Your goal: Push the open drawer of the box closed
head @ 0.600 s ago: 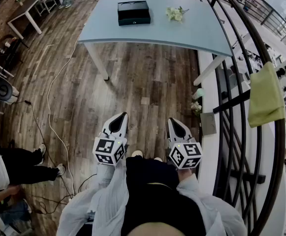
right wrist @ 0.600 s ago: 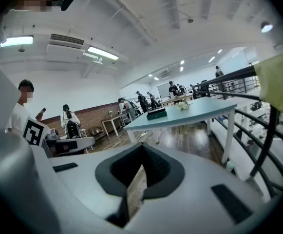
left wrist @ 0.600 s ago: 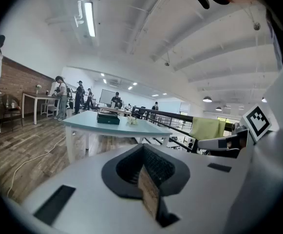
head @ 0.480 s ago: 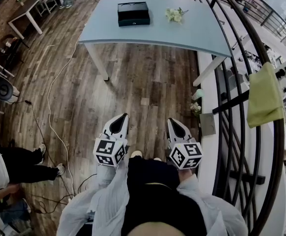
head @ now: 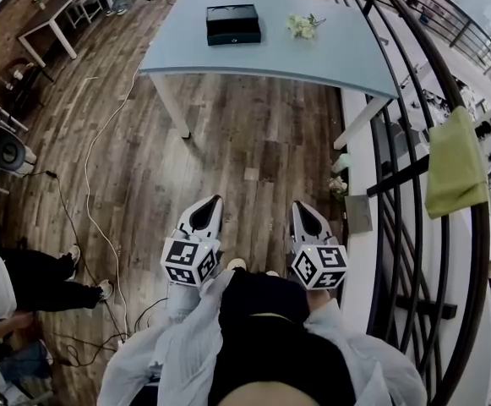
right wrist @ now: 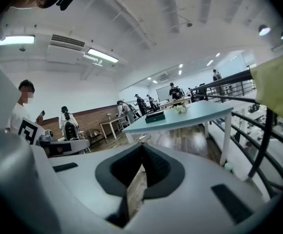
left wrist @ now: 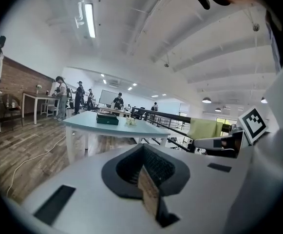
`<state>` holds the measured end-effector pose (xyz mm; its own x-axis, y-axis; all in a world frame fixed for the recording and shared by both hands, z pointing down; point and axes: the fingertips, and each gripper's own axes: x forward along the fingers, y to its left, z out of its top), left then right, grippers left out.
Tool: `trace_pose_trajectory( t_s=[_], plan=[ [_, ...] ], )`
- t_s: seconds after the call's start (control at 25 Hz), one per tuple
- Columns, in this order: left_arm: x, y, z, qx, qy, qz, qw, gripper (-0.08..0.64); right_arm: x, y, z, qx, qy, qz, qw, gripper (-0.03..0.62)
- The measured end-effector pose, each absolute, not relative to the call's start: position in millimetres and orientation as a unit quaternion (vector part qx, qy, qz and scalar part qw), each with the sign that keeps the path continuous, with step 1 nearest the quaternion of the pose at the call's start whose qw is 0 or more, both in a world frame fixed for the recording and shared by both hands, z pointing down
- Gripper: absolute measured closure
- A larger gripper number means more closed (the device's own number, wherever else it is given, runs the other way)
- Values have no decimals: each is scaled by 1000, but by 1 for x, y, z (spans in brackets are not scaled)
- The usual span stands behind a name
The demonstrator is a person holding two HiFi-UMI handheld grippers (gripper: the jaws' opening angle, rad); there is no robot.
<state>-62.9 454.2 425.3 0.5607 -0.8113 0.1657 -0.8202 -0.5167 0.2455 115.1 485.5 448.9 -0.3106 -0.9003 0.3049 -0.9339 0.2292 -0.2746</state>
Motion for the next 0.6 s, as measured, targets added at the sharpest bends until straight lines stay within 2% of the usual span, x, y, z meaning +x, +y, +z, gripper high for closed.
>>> trace_pose_trajectory(
  t_s=[0.6],
  plan=[
    [-84, 465, 448, 879, -450, 35, 153, 545, 92, 500, 474, 603, -765, 221, 39, 586]
  ],
)
